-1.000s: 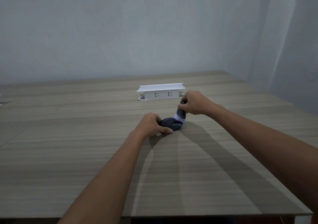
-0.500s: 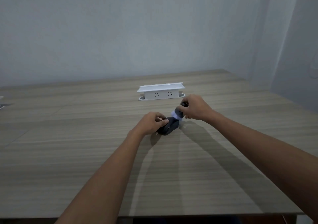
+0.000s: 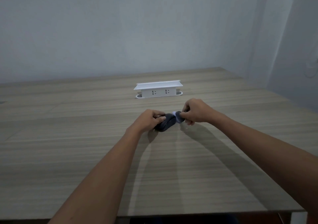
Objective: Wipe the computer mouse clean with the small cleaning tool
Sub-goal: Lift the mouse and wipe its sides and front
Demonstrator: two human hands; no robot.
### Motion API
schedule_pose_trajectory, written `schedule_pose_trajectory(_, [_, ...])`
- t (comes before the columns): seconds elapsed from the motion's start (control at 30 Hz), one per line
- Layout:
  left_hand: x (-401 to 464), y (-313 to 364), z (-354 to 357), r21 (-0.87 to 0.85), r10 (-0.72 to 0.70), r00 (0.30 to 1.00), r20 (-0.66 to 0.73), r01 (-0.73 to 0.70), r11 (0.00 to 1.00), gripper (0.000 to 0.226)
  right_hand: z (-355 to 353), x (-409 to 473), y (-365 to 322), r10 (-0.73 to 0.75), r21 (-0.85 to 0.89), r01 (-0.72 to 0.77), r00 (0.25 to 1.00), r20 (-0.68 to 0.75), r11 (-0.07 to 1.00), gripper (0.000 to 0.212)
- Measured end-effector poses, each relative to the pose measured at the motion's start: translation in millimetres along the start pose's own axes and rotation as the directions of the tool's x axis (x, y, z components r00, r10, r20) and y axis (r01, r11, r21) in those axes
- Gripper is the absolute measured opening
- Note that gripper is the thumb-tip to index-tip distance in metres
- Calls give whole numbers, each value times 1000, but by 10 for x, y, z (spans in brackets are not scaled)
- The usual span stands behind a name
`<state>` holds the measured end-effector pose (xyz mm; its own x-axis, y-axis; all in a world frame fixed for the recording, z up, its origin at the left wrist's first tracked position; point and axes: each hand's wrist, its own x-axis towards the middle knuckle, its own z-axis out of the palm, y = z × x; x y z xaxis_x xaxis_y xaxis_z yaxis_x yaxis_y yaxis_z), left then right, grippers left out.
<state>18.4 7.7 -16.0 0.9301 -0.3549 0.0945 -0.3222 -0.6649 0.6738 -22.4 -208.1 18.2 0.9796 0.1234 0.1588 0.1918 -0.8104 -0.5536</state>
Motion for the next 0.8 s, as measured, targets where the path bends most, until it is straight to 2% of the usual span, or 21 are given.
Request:
schedule_pose_trajectory(0.17, [40,-20,-12,23,14,999,-37,-13,1000,36,77,-88,-96,-36,208,15,994,102,978,17])
schedule_pose_trajectory(0.33, [68,21,-35,20,4,1000,-21,-3,1000,35,36,1,-34,-25,37,24,999,29,999,23])
schedule_pose_trajectory(0.43, [69,20,-31,11,0,1000,-30,0,1000,36,51,19,-18,-22,35,21,999,26,999,26])
schedule_pose_trajectory(0.57, [76,16,-36,24,12,1000,-28,-12,1000,35,103,-29,-105,-67,102,55,990,123,993,19])
schedule_pose_trajectory(0.73, [73,-6,-14,-8,10,999,-46,-10,1000,33,44,25,-55,-64,-73,66,998,26,995,26])
schedule_pose_trajectory(0.8, [80,-7,-9,-14,10,999,-46,-10,1000,33,86,-3,-97,-91,-93,93,995,27,991,27])
